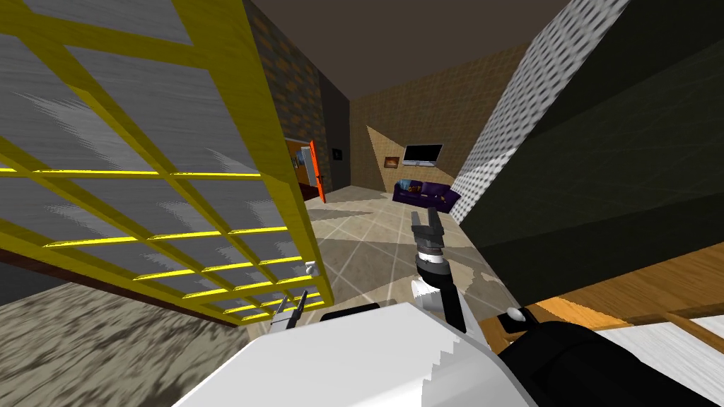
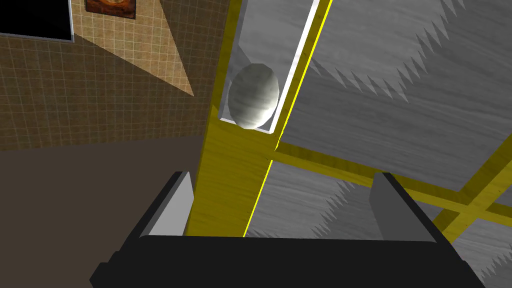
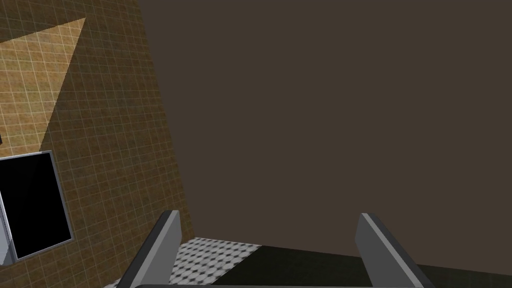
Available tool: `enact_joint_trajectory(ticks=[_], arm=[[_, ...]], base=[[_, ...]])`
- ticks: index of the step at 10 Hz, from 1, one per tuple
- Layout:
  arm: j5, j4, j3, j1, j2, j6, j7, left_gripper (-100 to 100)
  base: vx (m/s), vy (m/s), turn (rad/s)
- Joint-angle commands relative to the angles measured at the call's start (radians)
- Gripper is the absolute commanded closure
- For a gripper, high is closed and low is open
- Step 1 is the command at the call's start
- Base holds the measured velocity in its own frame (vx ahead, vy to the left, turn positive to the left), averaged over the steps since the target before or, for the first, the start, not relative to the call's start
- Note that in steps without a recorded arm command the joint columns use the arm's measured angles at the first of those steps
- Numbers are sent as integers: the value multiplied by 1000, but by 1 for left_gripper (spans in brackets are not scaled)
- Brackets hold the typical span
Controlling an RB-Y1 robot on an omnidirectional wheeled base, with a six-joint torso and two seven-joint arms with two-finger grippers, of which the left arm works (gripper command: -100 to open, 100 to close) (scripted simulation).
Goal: Push the door open
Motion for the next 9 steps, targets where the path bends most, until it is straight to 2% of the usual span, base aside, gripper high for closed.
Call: enact_joint_trajectory(ticks=[1, 2, 4, 5, 9], arm=[[-16, -4, 4, 22, 1, -16, -50, -100], [-16, -4, 4, 22, 1, -16, -55, -100], [-40, -18, 11, 58, 2, -35, -120, -100], [-40, -18, 11, 58, 2, -35, -129, -100], [-76, -38, 20, 111, 0, -63, -223, -100]], base=[[17, -41, 61], [14, -32, 37], [17, -36, 79], [13, -34, 31], [13, -37, 60]])
